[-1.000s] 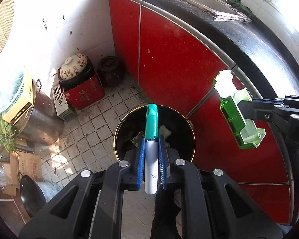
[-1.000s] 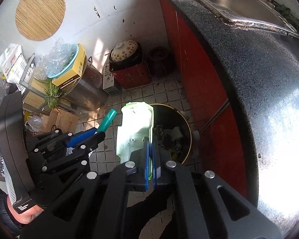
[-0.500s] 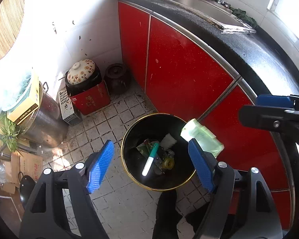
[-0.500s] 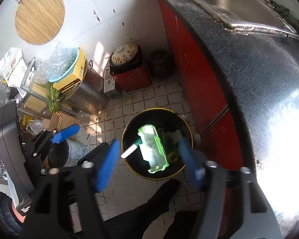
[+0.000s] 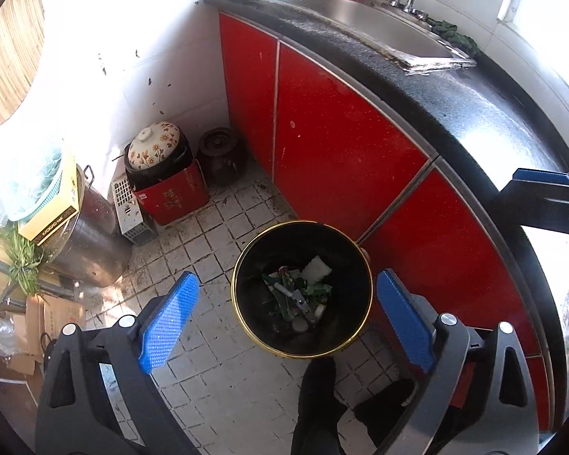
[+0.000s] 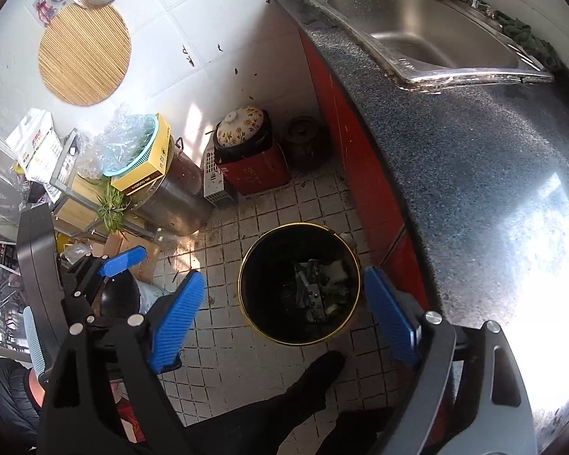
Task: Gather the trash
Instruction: 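Move both empty tools back over the counter toward the remaining trash, then grasp the crumpled plastic bag with the left tool while the right tool grasps the purple toothpaste tube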
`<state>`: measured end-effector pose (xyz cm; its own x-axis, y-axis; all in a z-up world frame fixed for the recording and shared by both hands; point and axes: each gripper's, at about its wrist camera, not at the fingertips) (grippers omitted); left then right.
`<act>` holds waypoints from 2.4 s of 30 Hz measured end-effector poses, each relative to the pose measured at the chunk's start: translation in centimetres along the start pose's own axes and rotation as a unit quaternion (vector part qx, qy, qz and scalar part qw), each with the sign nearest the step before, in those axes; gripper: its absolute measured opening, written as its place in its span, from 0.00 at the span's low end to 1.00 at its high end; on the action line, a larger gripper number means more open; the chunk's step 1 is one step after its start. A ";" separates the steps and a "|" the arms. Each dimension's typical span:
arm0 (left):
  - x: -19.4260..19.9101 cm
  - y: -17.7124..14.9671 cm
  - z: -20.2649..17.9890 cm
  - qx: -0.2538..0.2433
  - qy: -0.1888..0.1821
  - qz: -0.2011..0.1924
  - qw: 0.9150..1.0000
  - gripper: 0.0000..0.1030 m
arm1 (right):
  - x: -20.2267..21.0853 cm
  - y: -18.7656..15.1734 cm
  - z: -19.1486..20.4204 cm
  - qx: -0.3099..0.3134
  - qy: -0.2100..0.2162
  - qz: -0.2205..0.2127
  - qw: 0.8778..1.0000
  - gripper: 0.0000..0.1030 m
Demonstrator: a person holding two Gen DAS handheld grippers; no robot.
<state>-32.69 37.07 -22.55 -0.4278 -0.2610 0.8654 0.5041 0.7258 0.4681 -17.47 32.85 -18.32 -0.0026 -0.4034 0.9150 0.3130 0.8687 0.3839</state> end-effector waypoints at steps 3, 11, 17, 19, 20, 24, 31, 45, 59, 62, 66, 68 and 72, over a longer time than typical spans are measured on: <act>1.2 1.2 -2.6 -0.045 -0.017 -0.008 0.999 0.90 | 2.9 -0.6 -2.5 -0.019 -0.023 -0.023 0.999 0.82; 4.0 4.8 -14.4 -0.198 -0.113 -0.035 0.973 0.91 | 12.9 -5.4 -13.1 -0.135 -0.112 -0.083 0.981 0.82; 3.2 6.0 -25.9 -0.300 -0.200 -0.008 0.933 0.91 | 20.7 -13.0 -21.3 -0.247 -0.190 -0.114 0.944 0.82; 3.3 5.7 -30.0 -0.332 -0.230 0.001 0.915 0.91 | 22.9 -15.8 -23.1 -0.275 -0.216 -0.120 0.929 0.82; 3.5 5.5 -32.0 -0.350 -0.242 0.007 0.905 0.91 | 24.0 -17.4 -24.0 -0.289 -0.228 -0.122 0.922 0.82; 4.7 3.6 -38.5 -0.409 -0.288 0.019 0.866 0.91 | 27.4 -23.5 -26.2 -0.337 -0.260 -0.126 0.896 0.82; 5.5 0.8 -45.7 -0.477 -0.321 0.033 0.818 0.91 | 29.9 -30.2 -28.5 -0.387 -0.265 -0.123 0.875 0.82; 2.6 1.0 -51.1 -0.516 -0.295 0.046 0.803 0.91 | 28.5 -31.3 -33.9 -0.356 -0.236 -0.106 0.898 0.82; -8.0 5.9 -63.9 -0.589 -0.302 0.036 0.749 0.91 | 25.2 -29.5 -44.6 -0.294 -0.164 -0.067 0.939 0.82; -11.5 7.4 -66.4 -0.592 -0.306 0.054 0.744 0.91 | 23.6 -29.1 -47.4 -0.286 -0.140 -0.054 0.946 0.82; -16.1 8.2 -69.3 -0.623 -0.288 0.062 0.724 0.91 | 21.2 -28.6 -50.1 -0.250 -0.125 -0.026 0.960 0.82; -17.7 8.4 -70.3 -0.637 -0.288 0.068 0.712 0.91 | 19.9 -28.4 -51.1 -0.229 -0.115 -0.010 0.966 0.82; -20.3 8.7 -71.8 -0.648 -0.300 0.085 0.696 0.91 | 17.9 -27.9 -52.2 -0.171 -0.113 0.012 0.979 0.82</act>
<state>34.26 2.98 -23.15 -0.3204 0.3521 0.8794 0.6725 -0.5693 0.4729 23.31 -13.58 -19.07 -0.1885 -0.2760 0.9425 0.6157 0.7145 0.3324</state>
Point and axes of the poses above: each gripper's, at about its wrist camera, not at the fingertips, and x roughly against the way its jaws point, z to its left, y to its top, and after that the axes turned 9 degrees about -y, right-handed
